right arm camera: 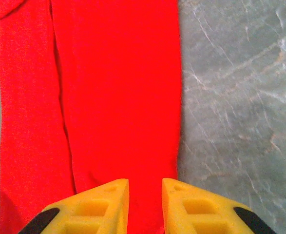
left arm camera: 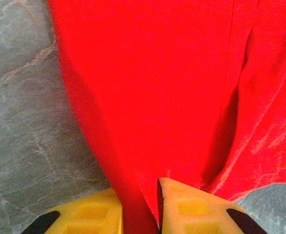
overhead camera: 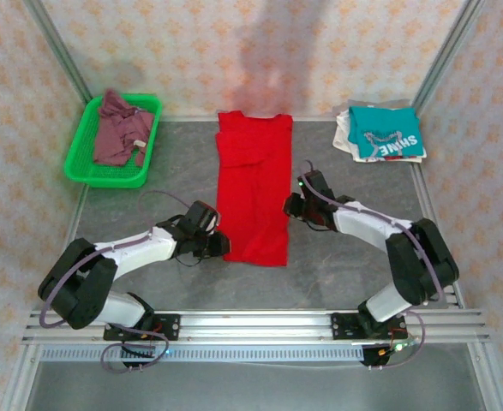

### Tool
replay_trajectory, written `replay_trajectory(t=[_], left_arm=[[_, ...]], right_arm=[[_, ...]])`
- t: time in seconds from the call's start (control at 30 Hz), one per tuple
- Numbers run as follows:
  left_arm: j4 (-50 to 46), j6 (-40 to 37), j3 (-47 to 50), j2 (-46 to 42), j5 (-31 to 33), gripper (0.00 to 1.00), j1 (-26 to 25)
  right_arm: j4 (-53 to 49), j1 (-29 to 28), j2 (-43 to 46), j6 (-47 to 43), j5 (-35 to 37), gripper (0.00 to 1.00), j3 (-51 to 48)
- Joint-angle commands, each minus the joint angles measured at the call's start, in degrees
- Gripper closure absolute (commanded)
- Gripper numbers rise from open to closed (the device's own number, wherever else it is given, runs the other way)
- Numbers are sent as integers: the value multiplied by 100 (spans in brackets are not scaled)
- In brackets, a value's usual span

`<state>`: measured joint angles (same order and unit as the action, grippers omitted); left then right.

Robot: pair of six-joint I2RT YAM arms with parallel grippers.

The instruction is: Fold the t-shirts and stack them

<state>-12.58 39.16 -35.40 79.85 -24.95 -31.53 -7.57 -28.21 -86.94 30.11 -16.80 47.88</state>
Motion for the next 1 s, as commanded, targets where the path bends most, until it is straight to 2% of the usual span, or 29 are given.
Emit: replay_trajectory(t=[0.0,0.23,0.43,0.6,0.97], left_arm=[[-174,57,145,-230,270,81,-43],[-408,48,308,-534,456,91,-46],[-345,109,571,-701,484,99,-45],[-168,184,826,-748,500,100,-40],[-214,180,980,-1076,609,100,-42]], right_arm=[[-126,-107,383,419,-262,73,-368],[-271,-697,1024,987,-559,65,-1067],[-105,-927,1434,1472,-898,61,-1661],[215,-978,1488,1743,-1099,58,-1927],[417,-1701,1324,2154,-1034,60,-1929]])
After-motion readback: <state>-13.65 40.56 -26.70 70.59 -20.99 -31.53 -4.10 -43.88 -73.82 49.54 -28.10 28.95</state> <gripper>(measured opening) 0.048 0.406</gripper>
